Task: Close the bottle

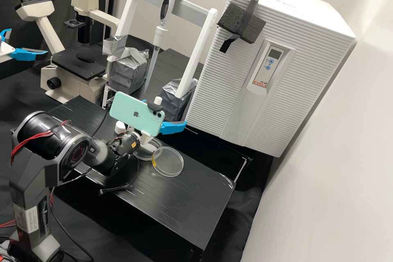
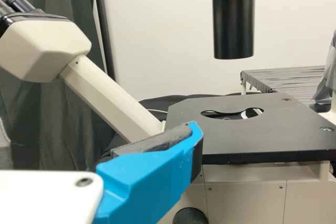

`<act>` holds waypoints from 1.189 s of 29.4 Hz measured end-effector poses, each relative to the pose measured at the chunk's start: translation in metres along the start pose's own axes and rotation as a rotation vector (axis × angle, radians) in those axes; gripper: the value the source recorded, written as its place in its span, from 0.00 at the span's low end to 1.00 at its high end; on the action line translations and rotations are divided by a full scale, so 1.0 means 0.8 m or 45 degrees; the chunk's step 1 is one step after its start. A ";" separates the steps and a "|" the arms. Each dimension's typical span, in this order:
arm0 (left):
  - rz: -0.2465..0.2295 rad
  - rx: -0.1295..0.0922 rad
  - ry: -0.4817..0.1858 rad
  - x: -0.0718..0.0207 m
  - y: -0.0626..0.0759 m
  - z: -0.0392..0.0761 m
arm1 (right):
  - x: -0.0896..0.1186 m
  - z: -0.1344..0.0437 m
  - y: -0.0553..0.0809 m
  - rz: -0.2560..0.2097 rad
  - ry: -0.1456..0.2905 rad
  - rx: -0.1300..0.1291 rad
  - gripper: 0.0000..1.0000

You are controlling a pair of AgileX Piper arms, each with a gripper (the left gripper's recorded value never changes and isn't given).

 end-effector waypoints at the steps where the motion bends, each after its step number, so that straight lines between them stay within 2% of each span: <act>1: 0.000 0.000 0.000 0.000 0.000 0.000 | 0.000 0.000 0.000 0.000 0.000 0.000 1.00; 8: 0.000 0.000 0.000 0.000 0.000 0.000 | 0.000 0.000 0.000 0.000 0.000 0.000 1.00; 9: -0.001 0.005 -0.003 0.000 0.000 -0.001 | 0.000 0.000 0.000 0.000 0.000 0.000 1.00; 10: -0.007 0.027 -0.019 -0.001 0.000 -0.002 | 0.000 0.000 0.000 0.000 0.000 0.000 1.00; 13: -0.027 0.025 -0.053 -0.005 -0.003 -0.006 | 0.000 0.000 0.000 0.000 0.000 0.000 1.00; 17: -0.033 -0.044 -0.135 -0.017 -0.004 -0.009 | 0.000 0.000 0.000 0.000 0.000 0.000 1.00; 19: -0.022 -0.075 -0.212 -0.027 -0.003 -0.008 | 0.000 0.000 0.000 0.000 0.000 0.000 1.00; 20: -0.020 -0.079 -0.258 -0.031 -0.002 -0.006 | 0.000 0.000 0.000 0.000 0.000 0.000 1.00; 23: 0.006 -0.130 -0.417 -0.046 0.002 0.000 | 0.000 0.000 0.000 0.000 0.000 0.000 1.00; 25: -0.021 -0.129 -0.495 -0.055 0.000 0.003 | 0.000 0.000 0.000 0.000 0.000 0.000 1.00; 27: -0.058 -0.114 -0.539 -0.063 -0.002 0.003 | 0.000 0.000 0.000 0.000 0.000 0.000 1.00; 29: -0.105 -0.107 -0.566 -0.070 -0.008 0.002 | 0.000 0.000 0.000 0.000 0.000 0.000 1.00; 33: -0.191 -0.109 -0.613 -0.083 -0.019 0.000 | 0.000 0.000 0.000 0.000 0.000 0.000 1.00; 35: -0.220 -0.093 -0.641 -0.088 -0.023 0.002 | 0.000 0.000 0.000 0.000 0.000 0.000 1.00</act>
